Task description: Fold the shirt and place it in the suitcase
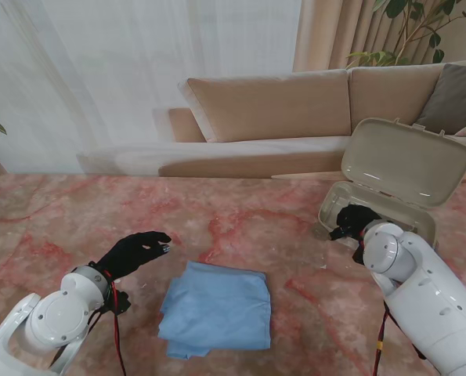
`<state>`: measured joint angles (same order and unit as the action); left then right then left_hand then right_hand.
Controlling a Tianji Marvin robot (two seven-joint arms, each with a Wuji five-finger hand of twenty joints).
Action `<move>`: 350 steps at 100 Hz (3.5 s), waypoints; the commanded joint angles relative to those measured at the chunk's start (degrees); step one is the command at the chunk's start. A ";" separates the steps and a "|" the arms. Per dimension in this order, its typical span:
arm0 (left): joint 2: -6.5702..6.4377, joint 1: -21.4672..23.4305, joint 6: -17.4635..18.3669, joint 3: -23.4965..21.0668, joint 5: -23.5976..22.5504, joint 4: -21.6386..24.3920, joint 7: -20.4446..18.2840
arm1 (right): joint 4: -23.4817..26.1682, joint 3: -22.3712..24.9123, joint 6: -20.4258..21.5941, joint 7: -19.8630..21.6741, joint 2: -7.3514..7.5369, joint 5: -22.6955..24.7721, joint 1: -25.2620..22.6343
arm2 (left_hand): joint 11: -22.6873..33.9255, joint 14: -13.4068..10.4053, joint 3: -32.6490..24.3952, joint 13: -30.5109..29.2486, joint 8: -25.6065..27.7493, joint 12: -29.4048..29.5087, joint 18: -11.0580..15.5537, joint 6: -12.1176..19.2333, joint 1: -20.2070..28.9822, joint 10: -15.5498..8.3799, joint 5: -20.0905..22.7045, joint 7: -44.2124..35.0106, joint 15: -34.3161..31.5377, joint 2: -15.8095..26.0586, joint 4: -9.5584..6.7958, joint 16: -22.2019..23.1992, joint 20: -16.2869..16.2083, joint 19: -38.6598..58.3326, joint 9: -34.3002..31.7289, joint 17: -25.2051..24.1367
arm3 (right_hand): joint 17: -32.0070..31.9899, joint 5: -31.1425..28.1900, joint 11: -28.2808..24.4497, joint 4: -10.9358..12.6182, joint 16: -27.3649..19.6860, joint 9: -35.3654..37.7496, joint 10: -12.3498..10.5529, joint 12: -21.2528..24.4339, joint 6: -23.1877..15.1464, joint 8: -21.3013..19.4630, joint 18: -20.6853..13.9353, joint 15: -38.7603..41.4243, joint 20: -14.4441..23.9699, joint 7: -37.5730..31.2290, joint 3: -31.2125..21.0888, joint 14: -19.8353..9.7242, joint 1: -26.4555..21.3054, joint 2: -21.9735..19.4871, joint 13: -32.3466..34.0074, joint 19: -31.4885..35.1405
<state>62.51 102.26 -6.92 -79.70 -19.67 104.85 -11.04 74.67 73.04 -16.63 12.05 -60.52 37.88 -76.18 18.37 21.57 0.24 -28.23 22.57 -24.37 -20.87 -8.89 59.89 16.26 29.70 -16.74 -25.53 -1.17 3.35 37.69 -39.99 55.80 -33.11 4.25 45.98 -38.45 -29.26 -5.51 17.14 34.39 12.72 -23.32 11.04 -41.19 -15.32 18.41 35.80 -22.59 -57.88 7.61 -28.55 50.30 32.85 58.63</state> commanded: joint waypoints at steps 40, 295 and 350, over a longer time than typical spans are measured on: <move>0.04 0.12 -0.95 0.25 -0.10 -0.40 0.08 | -3.87 -2.43 -0.27 3.05 -0.22 -2.79 1.47 | -1.28 0.79 1.79 2.08 0.57 0.50 -1.43 1.09 -2.01 -0.83 0.45 -0.12 1.23 1.25 -0.82 -0.41 0.59 -1.09 0.80 -1.27 | 10.66 -7.08 -4.90 0.29 6.45 8.34 -0.16 -3.95 -3.42 -2.03 -17.77 7.79 7.29 -5.67 -3.24 3.81 -7.44 -0.69 10.14 5.80; -0.03 2.24 -1.66 -0.88 0.69 -1.16 -0.51 | -12.36 -24.37 23.90 -5.59 -5.12 -17.52 11.22 | -1.14 0.77 1.84 1.93 0.58 0.29 -1.76 1.06 -2.22 -0.98 0.72 -0.14 1.21 1.69 -0.77 -0.26 0.23 -1.29 0.40 -1.32 | -11.50 -21.95 -8.94 -9.31 16.73 30.30 -8.09 -13.02 -18.11 14.41 25.89 20.30 -13.69 -33.20 -17.44 2.35 -23.50 5.30 28.16 16.01; -0.05 2.86 -2.22 -1.24 1.00 -0.87 -0.79 | -12.90 -30.52 24.56 -6.35 -7.67 -23.02 14.98 | -1.19 0.78 1.84 1.98 0.52 0.28 -1.82 1.00 -2.22 -0.90 0.69 -0.02 1.25 1.75 -0.79 -0.24 0.20 -1.36 0.42 -1.43 | -9.54 -22.32 -7.58 -9.40 16.35 31.17 -8.32 -12.03 -18.10 16.24 25.87 17.80 -10.12 -33.36 -17.21 1.72 -23.40 5.64 29.25 8.85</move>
<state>62.51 104.53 -8.79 -80.96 -18.72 103.87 -11.68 61.45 43.13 8.51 4.88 -66.96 15.45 -61.11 18.36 21.58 0.24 -28.23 22.57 -24.36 -21.12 -8.89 59.89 16.26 29.70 -16.74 -25.51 -1.17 3.35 37.67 -39.90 55.70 -33.12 3.69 39.68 -51.83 -34.87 -14.09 37.74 62.03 9.17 -35.14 8.19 -22.31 10.64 43.11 30.34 -47.76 -63.61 9.49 -43.13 61.19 60.66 69.90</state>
